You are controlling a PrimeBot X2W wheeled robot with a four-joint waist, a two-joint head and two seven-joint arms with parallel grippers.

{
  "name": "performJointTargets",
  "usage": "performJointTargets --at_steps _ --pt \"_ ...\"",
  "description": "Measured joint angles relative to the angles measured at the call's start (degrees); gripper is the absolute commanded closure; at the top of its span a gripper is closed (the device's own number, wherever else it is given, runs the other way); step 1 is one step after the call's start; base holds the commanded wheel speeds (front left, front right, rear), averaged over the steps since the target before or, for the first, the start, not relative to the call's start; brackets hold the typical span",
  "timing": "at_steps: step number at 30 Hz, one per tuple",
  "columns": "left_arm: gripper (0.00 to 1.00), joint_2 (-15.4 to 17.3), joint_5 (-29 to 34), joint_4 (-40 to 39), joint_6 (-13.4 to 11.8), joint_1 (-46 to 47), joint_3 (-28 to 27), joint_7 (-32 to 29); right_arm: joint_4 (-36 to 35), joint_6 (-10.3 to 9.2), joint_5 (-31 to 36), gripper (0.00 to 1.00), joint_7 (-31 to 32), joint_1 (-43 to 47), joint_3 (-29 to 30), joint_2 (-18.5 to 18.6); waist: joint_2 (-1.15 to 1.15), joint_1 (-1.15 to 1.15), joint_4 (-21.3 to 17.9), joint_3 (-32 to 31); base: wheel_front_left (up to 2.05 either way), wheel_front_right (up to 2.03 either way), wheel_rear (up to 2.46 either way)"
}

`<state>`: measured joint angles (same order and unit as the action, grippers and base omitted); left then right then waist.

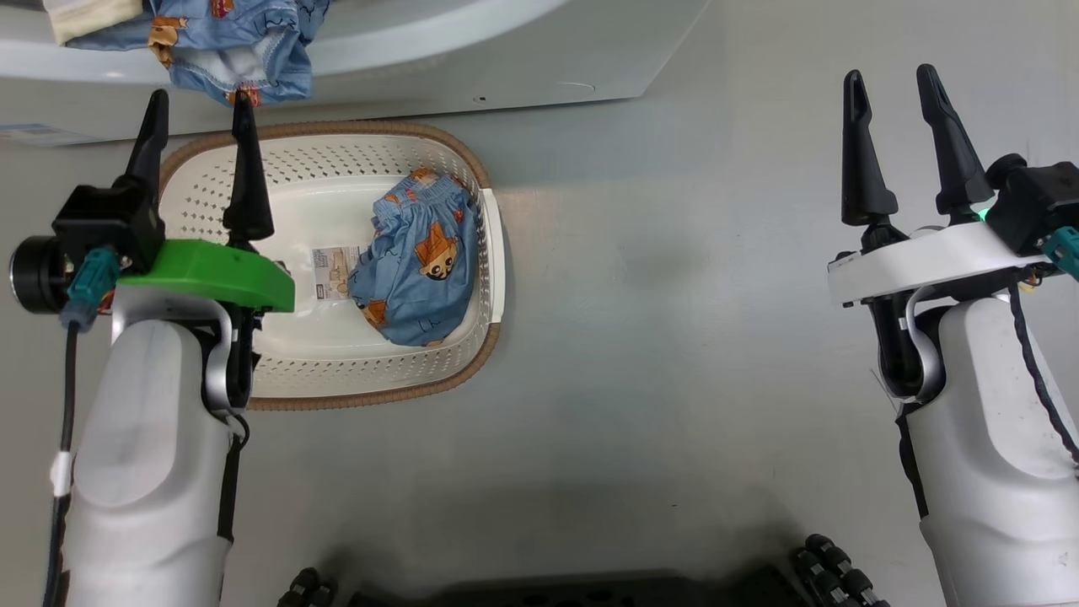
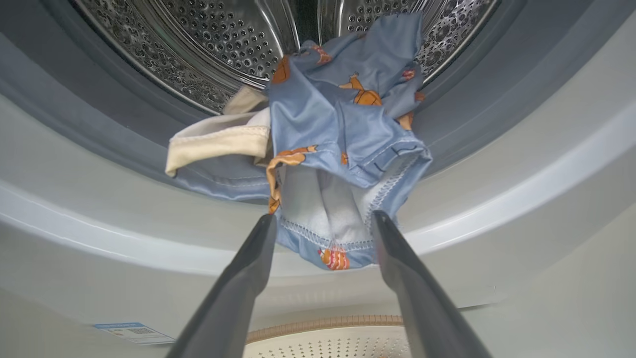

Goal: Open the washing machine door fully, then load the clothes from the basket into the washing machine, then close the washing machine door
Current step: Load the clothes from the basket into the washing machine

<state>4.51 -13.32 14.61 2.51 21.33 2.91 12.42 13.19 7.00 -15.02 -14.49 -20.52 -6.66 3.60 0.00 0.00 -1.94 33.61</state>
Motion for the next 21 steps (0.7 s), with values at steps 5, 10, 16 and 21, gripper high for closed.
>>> performJointTargets --at_steps 5,10,16,21 --pt "0.00 -0.08 0.01 0.53 0.01 2.84 0.88 -2.30 0.07 0.00 -0.08 0.00 0.00 -0.01 -0.33 -0.01 0.00 0.00 -0.34 0.18 0.00 0.00 0.00" --pt "0.00 -0.07 0.02 1.65 0.01 5.44 1.08 -5.49 0.08 0.00 -0.11 0.00 0.00 -0.03 -0.49 -0.03 0.00 0.00 -0.76 0.40 0.00 0.00 0.00" --pt "0.00 -0.08 -0.02 2.94 0.01 7.78 1.35 -8.86 0.10 0.00 -0.29 0.00 0.00 -0.04 -0.48 -0.04 0.00 0.00 -1.15 0.66 0.00 0.00 0.00" --pt "0.00 -0.07 -0.09 3.48 -0.01 9.71 1.00 -10.74 0.11 0.00 -0.56 0.00 0.00 -0.04 -0.49 -0.07 0.00 0.00 -1.38 0.87 0.00 0.00 0.00"
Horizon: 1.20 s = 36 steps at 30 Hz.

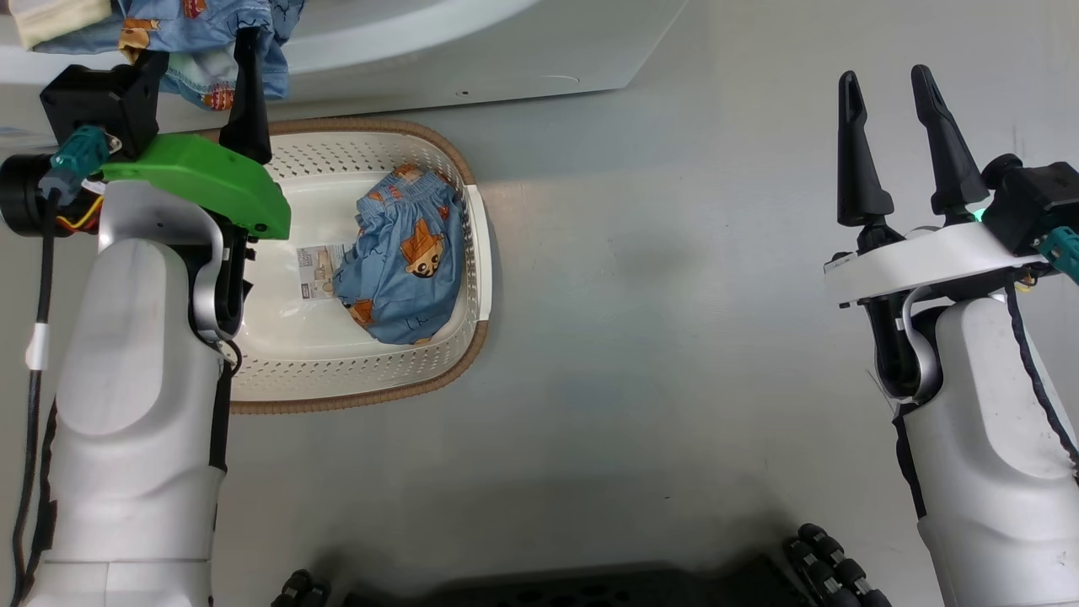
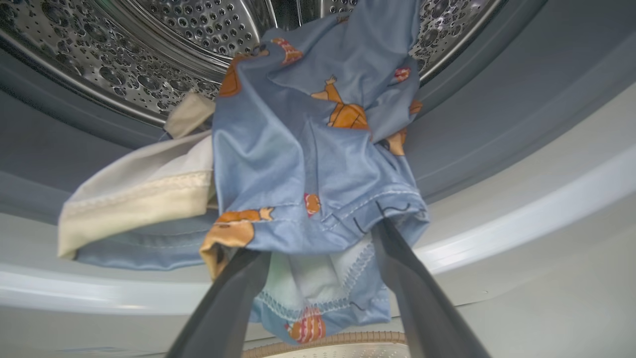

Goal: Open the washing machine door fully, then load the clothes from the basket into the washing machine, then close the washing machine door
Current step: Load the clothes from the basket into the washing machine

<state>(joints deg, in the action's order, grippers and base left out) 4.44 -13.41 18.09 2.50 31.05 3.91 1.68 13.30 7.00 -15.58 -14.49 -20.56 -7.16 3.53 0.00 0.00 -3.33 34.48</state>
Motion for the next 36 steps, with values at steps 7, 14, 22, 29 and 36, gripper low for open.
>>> performJointTargets --at_steps 7,14,22,29,36 --pt "0.00 0.01 -0.16 1.55 -0.03 1.58 -0.15 -2.07 -0.01 0.00 -0.04 0.00 0.00 -0.01 0.00 -0.02 0.00 0.00 -0.23 0.64 0.00 0.00 0.00" --pt "0.00 0.01 -0.18 3.27 -0.60 4.49 -0.07 -4.92 -0.02 0.00 -0.04 0.00 0.00 -0.06 -0.25 -0.04 0.00 0.00 -0.47 1.44 0.00 0.00 0.00" --pt "0.72 0.02 -0.40 4.94 -1.09 6.48 0.04 -6.14 0.00 0.00 -0.18 0.00 0.00 -0.11 -0.34 -0.09 0.00 0.00 -1.01 1.92 0.00 0.00 0.00" --pt "1.00 0.00 0.01 5.03 -0.98 8.44 1.27 -4.36 0.21 0.00 -0.63 0.00 0.00 -0.14 0.35 -0.13 0.00 0.00 -0.57 1.56 0.00 0.00 0.00" --pt "1.00 0.80 1.25 4.92 -0.66 10.18 1.75 -3.56 0.45 0.00 -0.65 0.00 0.00 -0.14 -0.31 -0.16 0.00 0.00 0.07 0.64 0.00 0.00 0.00"
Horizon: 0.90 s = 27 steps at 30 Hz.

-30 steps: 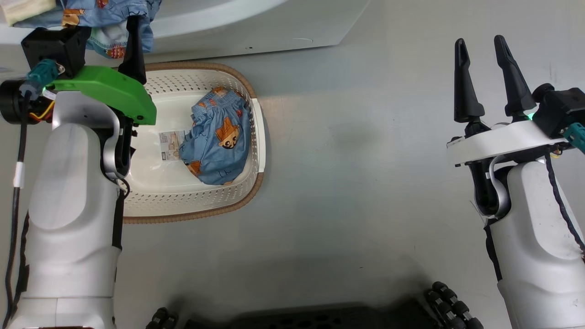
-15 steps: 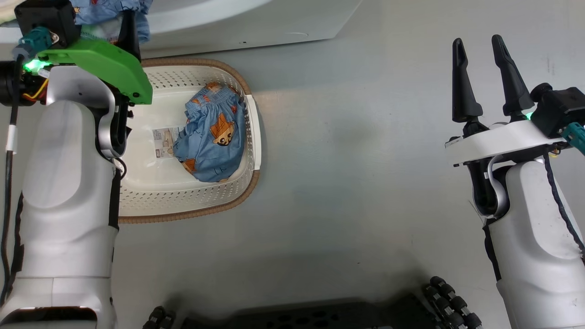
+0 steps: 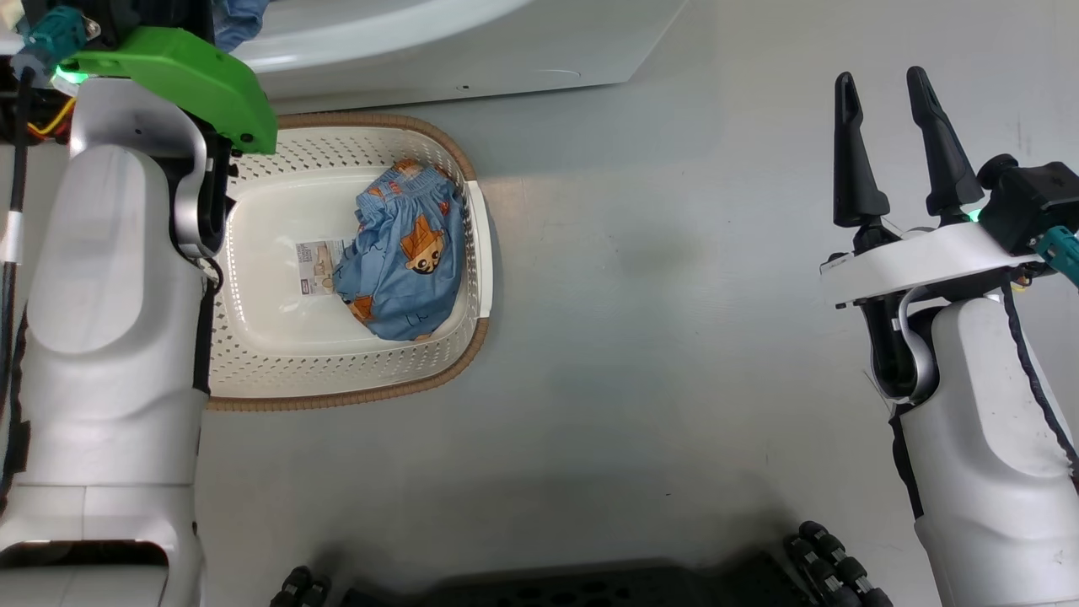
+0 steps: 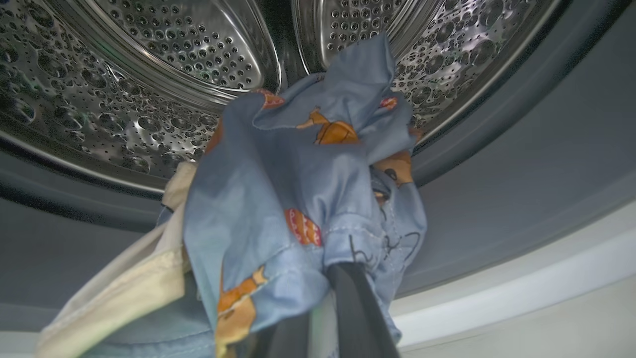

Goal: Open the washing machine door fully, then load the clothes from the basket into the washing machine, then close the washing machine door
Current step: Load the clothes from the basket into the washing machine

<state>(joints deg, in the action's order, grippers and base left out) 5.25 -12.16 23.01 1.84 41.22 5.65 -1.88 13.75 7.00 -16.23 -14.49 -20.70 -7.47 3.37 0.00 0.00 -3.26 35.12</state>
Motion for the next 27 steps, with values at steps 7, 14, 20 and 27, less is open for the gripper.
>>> performJointTargets --at_steps 7,14,20,27 --pt "1.00 1.75 1.04 0.55 0.68 3.56 0.48 -0.16 0.22 0.00 -0.69 0.00 0.00 0.00 -0.34 -0.02 0.00 0.00 -0.24 -0.32 0.00 0.00 0.00" --pt "1.00 3.65 2.16 1.51 0.75 6.91 0.67 -1.67 0.25 0.00 -1.14 0.00 0.00 -0.01 -1.26 -0.07 0.00 0.00 -0.99 -0.07 0.00 0.00 0.00" --pt "1.00 4.00 2.58 2.89 1.68 10.11 1.63 -2.79 0.25 0.00 -1.43 0.00 0.00 -0.03 -1.76 -0.08 0.00 0.00 -2.03 0.72 0.00 0.00 0.00" --pt "1.00 3.86 2.29 4.49 2.00 13.52 1.62 -4.95 0.19 0.00 -1.89 0.00 0.00 -0.32 -2.07 -0.09 0.00 0.00 -2.97 1.91 0.00 0.00 0.00"
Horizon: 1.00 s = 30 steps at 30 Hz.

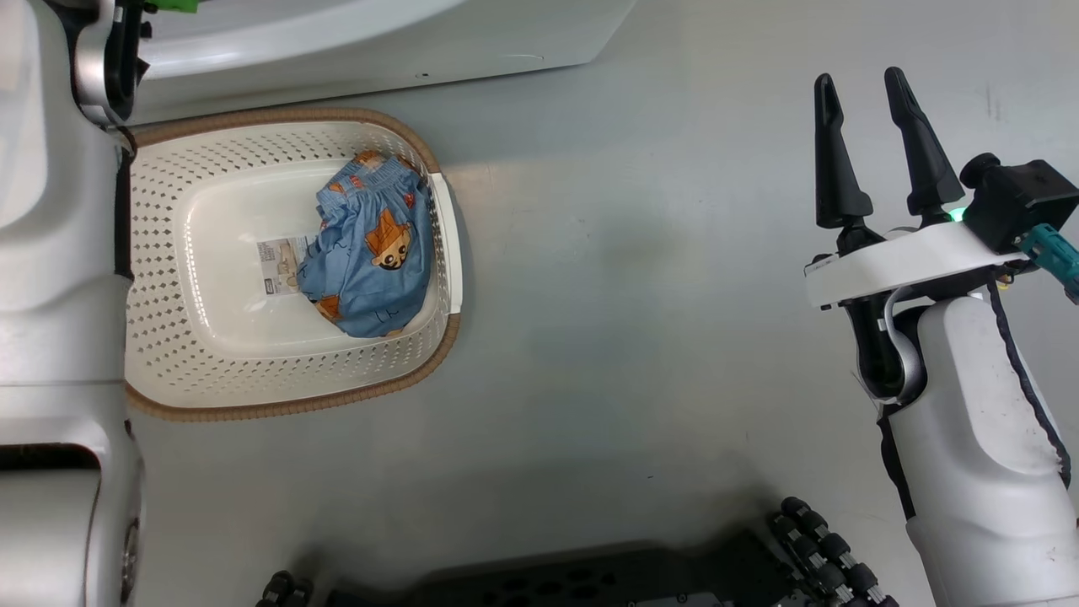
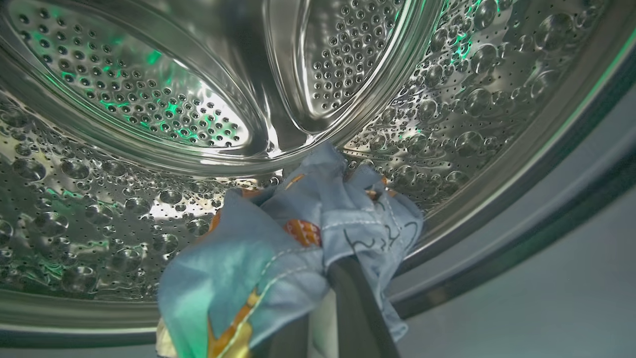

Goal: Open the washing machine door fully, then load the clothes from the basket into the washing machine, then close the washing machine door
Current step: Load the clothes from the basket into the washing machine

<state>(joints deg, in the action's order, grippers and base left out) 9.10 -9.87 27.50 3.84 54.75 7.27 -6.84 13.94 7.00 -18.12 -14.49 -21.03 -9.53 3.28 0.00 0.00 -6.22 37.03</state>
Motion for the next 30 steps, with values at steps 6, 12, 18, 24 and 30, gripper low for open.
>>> performJointTargets --at_steps 6,12,18,24,30 --pt "1.00 0.27 -0.56 1.71 0.11 3.10 -0.88 -2.38 -0.26 0.00 -0.40 0.00 0.00 -0.31 -0.07 -0.01 0.00 0.00 -0.66 1.69 0.00 0.00 0.00" --pt "1.00 1.05 -0.76 2.78 0.27 5.63 -1.43 -3.88 -0.80 0.00 -0.49 0.00 0.00 -0.88 0.44 -0.02 0.00 0.00 -1.06 4.00 0.00 0.00 0.00" --pt "1.00 1.23 -0.75 3.86 0.69 7.85 -1.23 -4.28 -1.02 0.00 -1.13 0.00 0.00 -1.64 0.18 -0.03 0.00 0.00 -1.18 6.11 0.00 0.00 0.00" --pt "1.00 1.99 -0.73 4.92 1.20 11.34 -0.94 -4.71 -1.41 0.00 -2.24 0.00 0.00 -2.34 -0.62 -0.05 0.00 0.00 -1.39 7.56 0.00 0.00 0.00" --pt "1.00 2.63 -0.73 5.69 1.47 14.00 -0.54 -5.27 -1.44 0.00 -2.61 0.00 0.00 -2.40 -0.81 -0.05 0.00 0.00 -1.88 9.03 0.00 0.00 0.00"
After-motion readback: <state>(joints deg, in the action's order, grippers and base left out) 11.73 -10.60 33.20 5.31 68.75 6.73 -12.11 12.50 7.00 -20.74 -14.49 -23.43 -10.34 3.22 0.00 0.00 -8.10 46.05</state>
